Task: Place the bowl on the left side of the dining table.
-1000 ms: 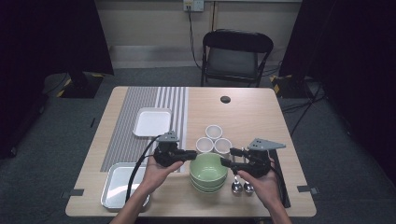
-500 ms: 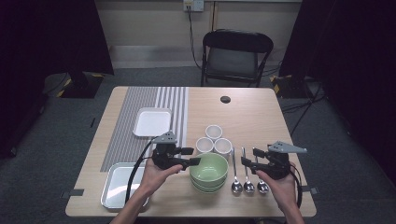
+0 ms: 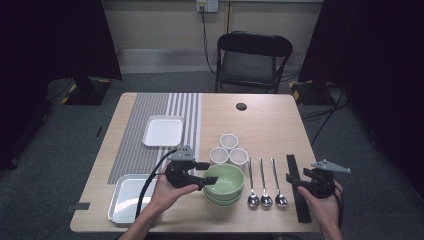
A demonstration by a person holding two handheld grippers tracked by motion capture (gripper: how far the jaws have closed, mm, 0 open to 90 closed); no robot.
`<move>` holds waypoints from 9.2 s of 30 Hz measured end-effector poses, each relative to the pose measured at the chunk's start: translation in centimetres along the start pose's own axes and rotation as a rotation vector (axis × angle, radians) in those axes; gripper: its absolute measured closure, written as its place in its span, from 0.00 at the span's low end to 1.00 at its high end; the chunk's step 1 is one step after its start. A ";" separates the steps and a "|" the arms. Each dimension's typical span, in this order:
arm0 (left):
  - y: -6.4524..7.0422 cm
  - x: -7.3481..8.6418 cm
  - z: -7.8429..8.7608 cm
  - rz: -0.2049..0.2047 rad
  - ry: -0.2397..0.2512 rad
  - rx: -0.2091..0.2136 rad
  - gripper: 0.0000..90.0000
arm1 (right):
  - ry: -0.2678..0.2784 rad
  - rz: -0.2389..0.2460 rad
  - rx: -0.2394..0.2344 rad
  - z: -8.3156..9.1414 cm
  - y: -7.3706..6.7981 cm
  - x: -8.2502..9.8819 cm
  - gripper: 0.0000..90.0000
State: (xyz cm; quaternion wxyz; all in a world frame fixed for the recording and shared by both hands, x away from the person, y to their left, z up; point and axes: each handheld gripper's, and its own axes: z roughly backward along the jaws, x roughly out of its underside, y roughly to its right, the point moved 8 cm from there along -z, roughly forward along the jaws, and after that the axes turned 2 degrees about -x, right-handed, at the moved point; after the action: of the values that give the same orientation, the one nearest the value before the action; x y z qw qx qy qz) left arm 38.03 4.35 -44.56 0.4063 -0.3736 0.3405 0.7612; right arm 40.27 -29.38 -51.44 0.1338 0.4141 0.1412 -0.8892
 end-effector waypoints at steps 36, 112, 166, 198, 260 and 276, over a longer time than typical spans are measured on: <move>5.8 -0.4 -3.9 -0.118 -0.116 0.119 0.62 | -0.064 0.062 0.124 -2.4 3.0 2.6 0.16; 5.2 -2.8 -1.1 -0.073 -0.100 0.194 0.92 | -0.063 0.058 0.131 -2.4 3.0 2.6 0.16; -5.9 -5.3 5.2 0.036 0.036 -0.069 0.93 | -0.063 0.055 0.131 -2.4 3.0 2.6 0.16; -14.0 -5.0 8.8 0.142 0.090 -0.231 0.93 | -0.062 0.055 0.136 -2.5 3.1 2.5 0.16; -25.7 -0.1 4.8 0.335 -0.008 -0.461 0.93 | -0.063 0.058 0.128 -2.6 3.1 2.4 0.16; -24.5 0.4 2.9 0.317 -0.027 -0.440 0.92 | -0.063 0.059 0.128 -2.6 3.1 2.4 0.16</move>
State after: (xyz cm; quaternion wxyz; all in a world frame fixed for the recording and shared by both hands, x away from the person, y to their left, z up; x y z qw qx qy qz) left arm 58.41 17.56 -48.74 0.1953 -0.3848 0.2156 0.8759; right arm 41.74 -31.60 -55.35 0.1373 0.3974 0.0674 -0.9048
